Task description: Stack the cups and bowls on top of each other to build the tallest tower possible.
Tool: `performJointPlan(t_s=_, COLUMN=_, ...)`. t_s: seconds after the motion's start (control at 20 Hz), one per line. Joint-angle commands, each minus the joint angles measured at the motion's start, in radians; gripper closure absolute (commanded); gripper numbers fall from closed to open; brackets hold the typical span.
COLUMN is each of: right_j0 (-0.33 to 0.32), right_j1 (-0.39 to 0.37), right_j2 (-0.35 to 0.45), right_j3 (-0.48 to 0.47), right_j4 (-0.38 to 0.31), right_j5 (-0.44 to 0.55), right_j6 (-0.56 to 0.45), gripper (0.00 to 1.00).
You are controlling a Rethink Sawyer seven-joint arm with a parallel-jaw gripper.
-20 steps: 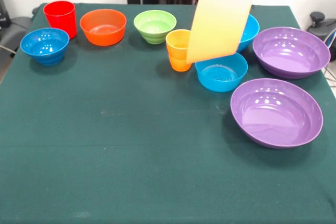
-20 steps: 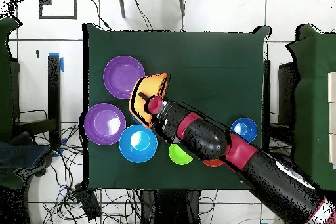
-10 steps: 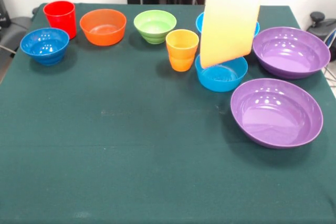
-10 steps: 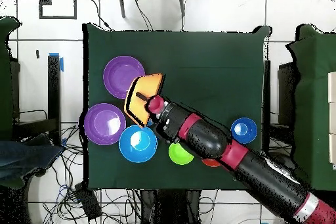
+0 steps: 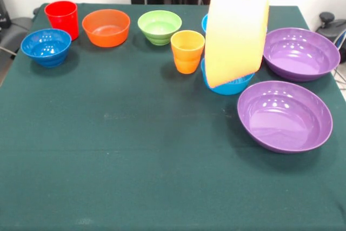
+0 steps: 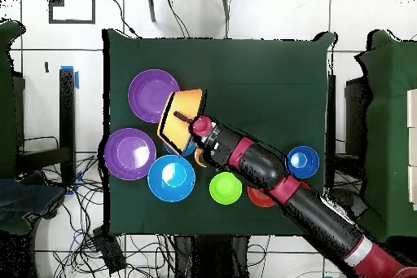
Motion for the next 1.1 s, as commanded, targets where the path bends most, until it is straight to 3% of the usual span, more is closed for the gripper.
performJointPlan(t_s=0.05, right_j0=-0.018, right_j1=0.194, right_j2=-0.113, right_j3=-0.257, right_j4=-0.095, right_j5=0.27, right_j6=-0.302, gripper=1.0)
performJointPlan(t_s=0.55, right_j0=-0.057, right_j1=0.324, right_j2=-0.1, right_j3=-0.414, right_j4=-0.167, right_j5=0.492, right_j6=-0.413, gripper=1.0)
performJointPlan(t_s=1.1, right_j0=-0.064, right_j1=0.459, right_j2=-0.078, right_j3=-0.541, right_j4=-0.194, right_j5=0.554, right_j6=-0.559, gripper=1.0)
